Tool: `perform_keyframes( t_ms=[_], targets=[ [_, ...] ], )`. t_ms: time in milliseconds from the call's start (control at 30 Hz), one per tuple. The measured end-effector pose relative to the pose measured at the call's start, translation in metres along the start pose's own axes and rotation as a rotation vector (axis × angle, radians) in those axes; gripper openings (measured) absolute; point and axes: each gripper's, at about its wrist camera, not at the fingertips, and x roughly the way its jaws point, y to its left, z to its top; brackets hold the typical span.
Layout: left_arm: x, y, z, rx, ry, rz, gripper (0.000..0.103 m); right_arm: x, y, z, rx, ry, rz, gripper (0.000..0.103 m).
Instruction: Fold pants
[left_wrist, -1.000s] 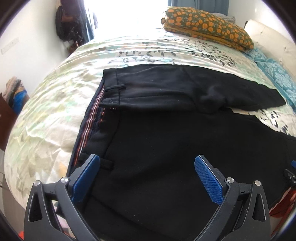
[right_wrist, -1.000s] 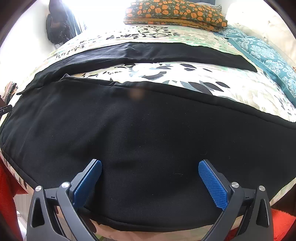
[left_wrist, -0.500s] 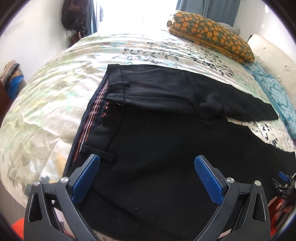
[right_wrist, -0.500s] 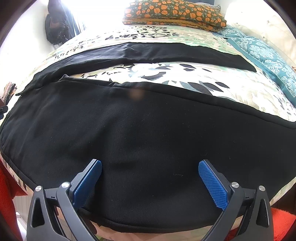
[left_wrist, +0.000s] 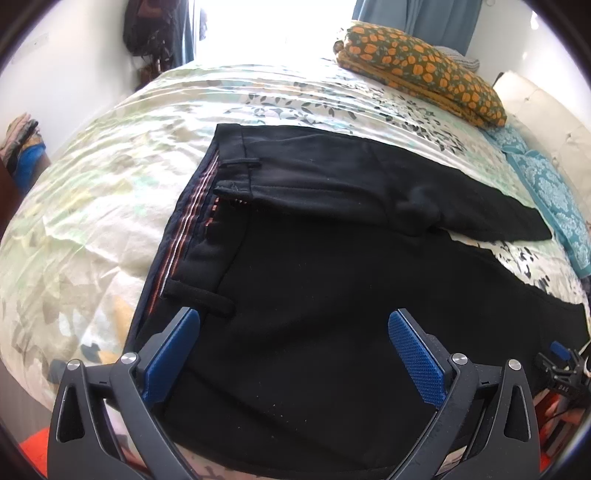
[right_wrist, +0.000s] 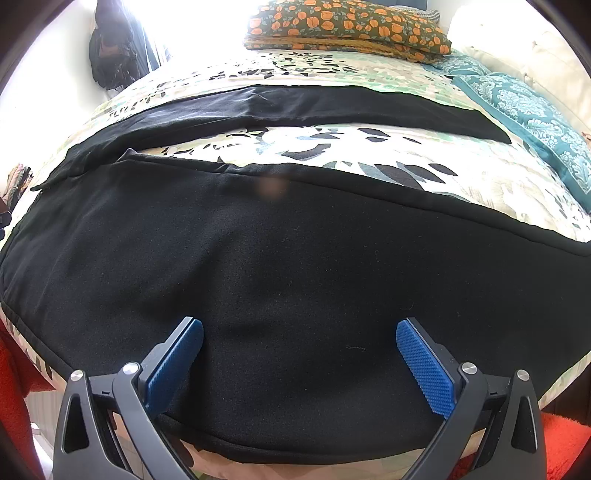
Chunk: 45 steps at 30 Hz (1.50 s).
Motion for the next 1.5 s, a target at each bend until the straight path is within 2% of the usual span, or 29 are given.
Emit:
perform_keyframes(
  t_ms=[100, 167, 233, 300, 367, 433, 500, 600, 667, 700, 767, 1000, 1067, 1100, 1167, 1200, 1233, 1267, 1333, 1367, 1400, 1500],
  targets=[
    [-0.005, 0.002, 0.002, -0.005, -0.008, -0.022, 0.102, 0.000, 0.000, 0.000, 0.000, -0.001, 0.000, 0.103],
    [-0.015, 0.013, 0.010, -0.028, -0.043, -0.020, 0.102, 0.000, 0.000, -0.001, 0.000, -0.002, 0.001, 0.103],
    [-0.026, 0.033, 0.020, -0.093, -0.090, 0.001, 0.102, -0.001, -0.001, -0.001, -0.002, -0.004, 0.000, 0.103],
    [-0.036, 0.057, 0.024, -0.171, -0.120, -0.017, 0.102, -0.002, -0.001, -0.001, -0.005, -0.006, 0.002, 0.103],
    [-0.039, 0.072, 0.020, -0.204, -0.129, -0.033, 0.102, -0.001, -0.001, -0.002, -0.005, -0.008, 0.003, 0.103],
    [-0.034, 0.072, 0.012, -0.158, -0.096, -0.043, 0.102, -0.001, -0.001, -0.002, -0.005, -0.008, 0.002, 0.103],
    [-0.022, 0.064, 0.005, -0.083, -0.032, -0.014, 0.102, 0.000, 0.000, -0.001, -0.002, -0.008, -0.001, 0.103],
    [-0.004, 0.059, 0.001, -0.041, 0.037, 0.103, 0.102, 0.001, 0.001, -0.001, 0.002, -0.009, -0.009, 0.103],
    [0.007, 0.066, -0.003, -0.069, 0.087, 0.182, 0.102, 0.001, 0.002, -0.001, 0.003, -0.011, -0.011, 0.103],
    [0.011, 0.071, -0.006, -0.084, 0.115, 0.197, 0.102, 0.001, 0.002, -0.001, 0.003, -0.011, -0.011, 0.103],
    [0.018, 0.077, -0.012, -0.102, 0.162, 0.197, 0.102, 0.001, 0.002, -0.001, 0.003, -0.011, -0.011, 0.103],
    [0.018, 0.078, -0.018, -0.125, 0.219, 0.120, 0.101, 0.001, 0.003, 0.000, 0.004, -0.008, -0.011, 0.103],
    [0.015, 0.080, -0.020, -0.148, 0.230, 0.064, 0.093, 0.000, 0.002, 0.002, 0.004, 0.004, -0.006, 0.103],
    [0.014, 0.081, -0.020, -0.150, 0.233, 0.064, 0.084, -0.002, 0.001, 0.004, 0.007, 0.008, 0.003, 0.103],
    [0.009, 0.083, -0.020, -0.158, 0.224, 0.069, 0.076, -0.006, -0.003, 0.006, 0.024, 0.004, 0.026, 0.103],
    [0.007, 0.085, -0.020, -0.168, 0.218, 0.078, 0.065, -0.009, -0.005, 0.006, 0.037, -0.008, 0.034, 0.103],
    [0.004, 0.089, -0.020, -0.180, 0.212, 0.097, 0.048, -0.011, -0.007, 0.007, 0.047, -0.021, 0.038, 0.103],
    [0.002, 0.093, -0.020, -0.199, 0.206, 0.089, 0.044, -0.014, -0.008, 0.009, 0.052, -0.035, 0.040, 0.103],
    [-0.006, 0.098, -0.021, -0.219, 0.184, 0.063, 0.024, -0.019, -0.008, 0.010, 0.057, -0.061, 0.045, 0.103],
    [-0.010, 0.096, -0.020, -0.213, 0.173, 0.063, 0.020, -0.021, -0.007, 0.011, 0.056, -0.069, 0.047, 0.103],
    [-0.014, 0.095, -0.019, -0.205, 0.161, 0.086, 0.012, -0.022, -0.006, 0.011, 0.051, -0.073, 0.047, 0.103],
    [-0.027, 0.094, -0.017, -0.203, 0.137, 0.091, 0.011, -0.024, 0.001, 0.012, 0.020, -0.086, 0.034, 0.103]
  ],
)
